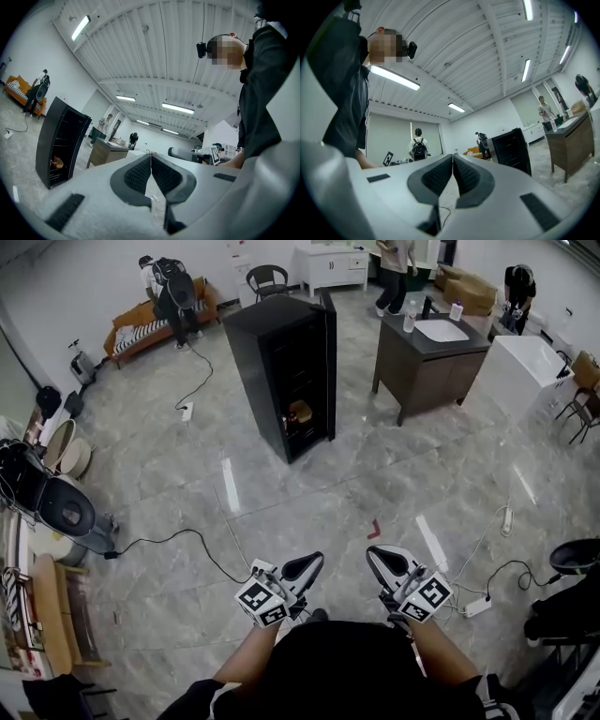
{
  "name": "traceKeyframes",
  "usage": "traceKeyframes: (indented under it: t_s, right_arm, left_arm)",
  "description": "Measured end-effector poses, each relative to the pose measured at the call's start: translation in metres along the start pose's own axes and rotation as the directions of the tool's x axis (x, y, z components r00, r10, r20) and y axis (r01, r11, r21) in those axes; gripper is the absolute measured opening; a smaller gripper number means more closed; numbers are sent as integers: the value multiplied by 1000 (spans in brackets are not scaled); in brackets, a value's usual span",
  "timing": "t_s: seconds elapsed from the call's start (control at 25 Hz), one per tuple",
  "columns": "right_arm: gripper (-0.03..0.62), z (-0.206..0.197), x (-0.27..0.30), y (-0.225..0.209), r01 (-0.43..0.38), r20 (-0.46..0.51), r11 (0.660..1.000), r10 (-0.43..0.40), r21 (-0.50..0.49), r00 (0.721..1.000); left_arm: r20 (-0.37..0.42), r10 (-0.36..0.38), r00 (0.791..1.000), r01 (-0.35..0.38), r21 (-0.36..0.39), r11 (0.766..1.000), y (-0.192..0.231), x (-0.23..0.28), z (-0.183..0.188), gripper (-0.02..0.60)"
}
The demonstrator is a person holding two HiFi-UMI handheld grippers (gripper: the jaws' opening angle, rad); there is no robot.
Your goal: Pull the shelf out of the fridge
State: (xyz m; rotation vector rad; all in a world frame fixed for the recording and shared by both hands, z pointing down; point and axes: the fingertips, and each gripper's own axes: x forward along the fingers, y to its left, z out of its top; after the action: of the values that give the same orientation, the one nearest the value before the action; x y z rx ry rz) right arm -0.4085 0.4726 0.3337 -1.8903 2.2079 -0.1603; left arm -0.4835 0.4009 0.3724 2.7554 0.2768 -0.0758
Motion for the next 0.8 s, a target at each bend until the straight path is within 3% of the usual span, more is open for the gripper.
traceKeyframes:
  t_s: [0.4, 0.8]
  right_arm:
    - [26, -2, 35, -5, 31, -24, 999, -32, -36, 999]
    - [26, 3, 68, -54, 2, -18, 1000, -3, -24, 1000]
  left_arm:
    - [18, 16, 1000, -15, -41, 999, 45, -21, 5, 23]
    - [-1, 36, 999, -36, -50, 998, 85, 15, 12, 23]
